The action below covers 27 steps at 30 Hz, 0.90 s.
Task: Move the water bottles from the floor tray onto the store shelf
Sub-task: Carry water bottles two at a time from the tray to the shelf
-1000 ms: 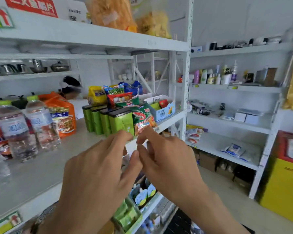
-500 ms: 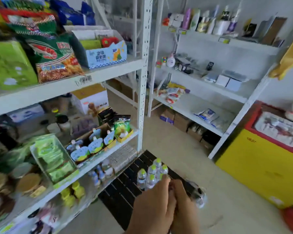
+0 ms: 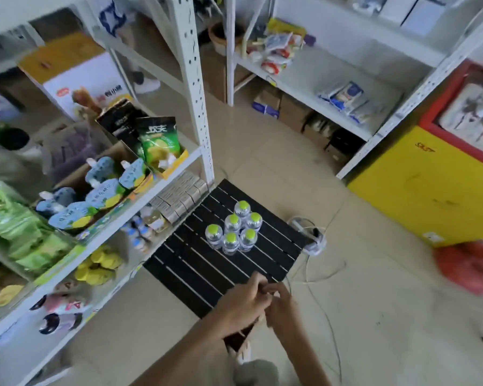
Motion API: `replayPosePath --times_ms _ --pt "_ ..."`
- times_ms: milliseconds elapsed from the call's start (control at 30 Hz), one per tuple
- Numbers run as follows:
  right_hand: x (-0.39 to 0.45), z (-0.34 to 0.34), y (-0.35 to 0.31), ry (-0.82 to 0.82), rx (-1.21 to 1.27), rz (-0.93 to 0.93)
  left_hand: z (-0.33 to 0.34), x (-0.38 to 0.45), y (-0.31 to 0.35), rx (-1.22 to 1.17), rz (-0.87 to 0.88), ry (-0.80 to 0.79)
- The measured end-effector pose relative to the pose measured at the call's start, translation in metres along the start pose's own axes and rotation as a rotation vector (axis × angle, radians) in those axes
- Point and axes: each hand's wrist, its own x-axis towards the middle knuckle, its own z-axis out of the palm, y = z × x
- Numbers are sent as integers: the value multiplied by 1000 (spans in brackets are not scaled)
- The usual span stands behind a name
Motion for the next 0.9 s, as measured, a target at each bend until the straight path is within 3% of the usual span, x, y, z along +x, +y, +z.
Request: replayPosePath --times_ms 133,333,433,500,600,733,900 --pt "79 16 10 -27 -51 97 -46 63 -39 56 25 126" --pt "144 37 -48 5 -427 -59 -96 146 -102 375 -150 486" --pt "185 46 -68 136 -581 -242 -111 174 -133 510 -327 480" --pt "208 50 -68 127 -708 -348 -113 186 -148 561 -385 443" --pt "235 43 -67 102 -863 -401 -109 199 -159 586 -329 367" --pt "253 39 -55 76 -992 -450 -105 210 -164 515 -321 408" --pt "258 48 -42 114 -886 -455 -103 222 -158 564 -293 412"
